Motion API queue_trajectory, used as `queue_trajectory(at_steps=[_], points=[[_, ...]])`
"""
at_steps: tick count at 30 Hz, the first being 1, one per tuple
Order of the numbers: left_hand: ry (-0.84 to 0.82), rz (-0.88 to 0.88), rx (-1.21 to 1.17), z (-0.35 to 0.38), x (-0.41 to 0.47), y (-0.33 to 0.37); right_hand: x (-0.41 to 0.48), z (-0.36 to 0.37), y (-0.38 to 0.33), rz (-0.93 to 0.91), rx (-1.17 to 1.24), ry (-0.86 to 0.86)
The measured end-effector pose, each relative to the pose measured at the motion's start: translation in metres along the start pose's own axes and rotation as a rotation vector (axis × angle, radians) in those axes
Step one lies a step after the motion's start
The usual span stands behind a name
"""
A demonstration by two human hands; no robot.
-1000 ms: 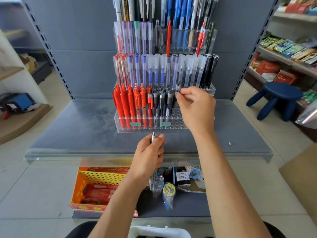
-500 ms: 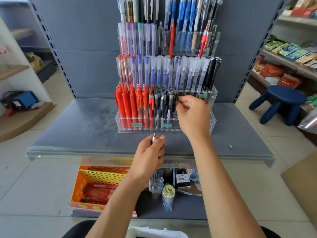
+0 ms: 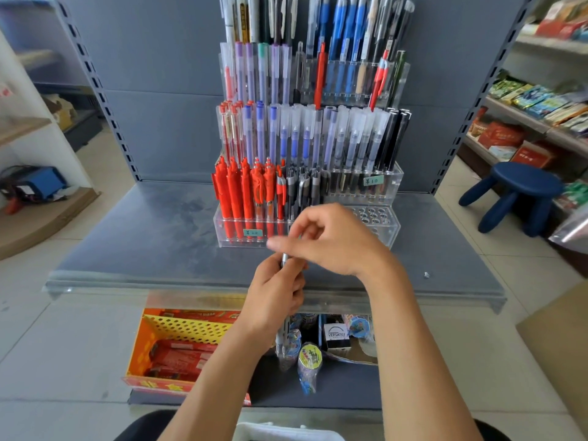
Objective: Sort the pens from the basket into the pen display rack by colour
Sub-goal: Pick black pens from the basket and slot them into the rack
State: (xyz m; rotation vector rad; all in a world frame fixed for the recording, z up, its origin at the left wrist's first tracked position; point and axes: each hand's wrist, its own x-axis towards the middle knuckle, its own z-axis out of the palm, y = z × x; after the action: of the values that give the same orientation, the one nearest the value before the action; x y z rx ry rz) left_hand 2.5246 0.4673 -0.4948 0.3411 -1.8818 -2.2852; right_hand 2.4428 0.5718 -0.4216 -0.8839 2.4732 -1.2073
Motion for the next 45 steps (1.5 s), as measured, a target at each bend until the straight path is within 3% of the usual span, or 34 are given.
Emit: queue_trajectory(at_steps=[2,18,27,31,34,37,41,45], points=[[0.004,0.031,0.035,0.001,-0.001,0.001,-0.001,0.005,0.0,0.011,-0.047,-0.069],[-0.01,0.067,0.097,-0.001,-0.003,-0.002,-0.003,-0.001,0.004,0.076,-0.114,-0.073],[-0.006,0.027,0.018,0.001,-0.002,-0.001,0.001,-0.004,0.006,-0.055,0.119,0.2],[-0.007,0.033,-0.013,0.001,-0.001,-0.002,-0.003,-0.004,0.004,0.016,0.131,-0.006],[-0.008,0.044,0.008,0.001,-0.001,-0.002,-0.004,-0.002,0.003,0.007,0.12,-0.036],[-0.007,0.036,0.015,0.0,-0.001,-0.001,-0.001,-0.001,0.002,-0.08,0.26,0.054],[-0.017,0.027,0.04,-0.002,0.0,-0.003,0.004,-0.005,0.002,-0.257,0.435,0.343],[-0.019,0.024,0.054,-0.003,0.0,-0.004,0.008,-0.011,0.011,-0.343,0.355,0.601]])
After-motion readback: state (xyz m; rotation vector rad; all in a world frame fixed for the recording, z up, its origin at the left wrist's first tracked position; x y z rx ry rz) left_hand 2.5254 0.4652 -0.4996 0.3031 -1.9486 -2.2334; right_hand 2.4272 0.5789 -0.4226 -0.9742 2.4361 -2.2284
